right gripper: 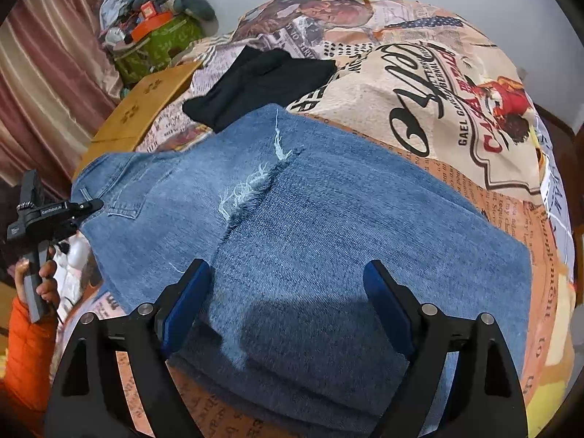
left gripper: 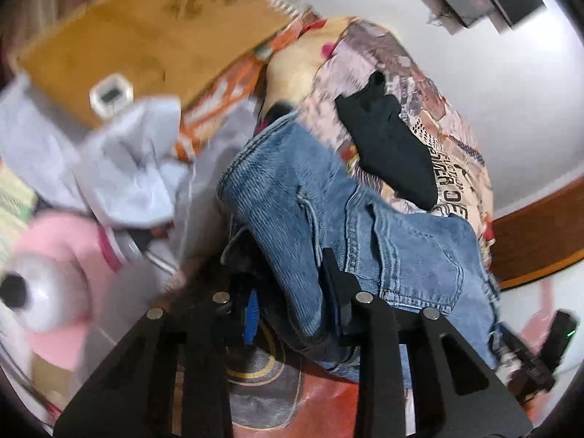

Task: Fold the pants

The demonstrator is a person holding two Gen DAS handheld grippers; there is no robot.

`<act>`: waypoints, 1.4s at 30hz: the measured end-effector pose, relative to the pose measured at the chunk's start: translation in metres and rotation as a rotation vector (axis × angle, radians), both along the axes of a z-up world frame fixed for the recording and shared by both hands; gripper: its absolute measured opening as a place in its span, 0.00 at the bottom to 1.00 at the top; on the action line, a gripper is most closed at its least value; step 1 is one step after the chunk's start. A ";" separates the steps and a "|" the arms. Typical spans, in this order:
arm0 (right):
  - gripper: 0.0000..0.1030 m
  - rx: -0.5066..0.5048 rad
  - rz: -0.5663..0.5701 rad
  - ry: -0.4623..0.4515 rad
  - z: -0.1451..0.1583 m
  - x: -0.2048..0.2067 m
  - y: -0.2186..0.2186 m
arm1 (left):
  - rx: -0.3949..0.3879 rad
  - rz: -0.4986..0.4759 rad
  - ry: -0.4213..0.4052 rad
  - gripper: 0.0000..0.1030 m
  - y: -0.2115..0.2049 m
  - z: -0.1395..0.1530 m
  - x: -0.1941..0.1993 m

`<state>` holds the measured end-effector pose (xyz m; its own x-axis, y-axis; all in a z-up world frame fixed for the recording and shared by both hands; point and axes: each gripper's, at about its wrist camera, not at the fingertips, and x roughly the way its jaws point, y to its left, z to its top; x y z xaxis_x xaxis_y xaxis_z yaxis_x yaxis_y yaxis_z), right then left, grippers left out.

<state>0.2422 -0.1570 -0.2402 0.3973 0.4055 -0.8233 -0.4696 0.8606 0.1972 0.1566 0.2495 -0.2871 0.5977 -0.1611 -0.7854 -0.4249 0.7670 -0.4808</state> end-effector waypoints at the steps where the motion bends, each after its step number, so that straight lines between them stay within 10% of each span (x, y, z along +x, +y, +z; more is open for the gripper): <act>1: 0.81 0.010 -0.005 -0.016 0.005 -0.003 -0.004 | 0.052 -0.010 -0.006 0.29 -0.003 0.010 -0.001; 17: 0.82 -0.019 -0.219 -0.035 0.003 -0.015 -0.107 | 0.586 -0.130 -0.216 0.20 -0.089 0.176 0.029; 26: 0.82 0.051 -0.218 0.012 -0.019 -0.019 -0.129 | 0.658 -0.392 -0.426 0.13 -0.207 0.261 0.069; 42: 0.83 0.113 -0.197 0.015 -0.024 -0.016 -0.135 | 0.601 -0.803 -0.516 0.11 -0.405 0.249 0.108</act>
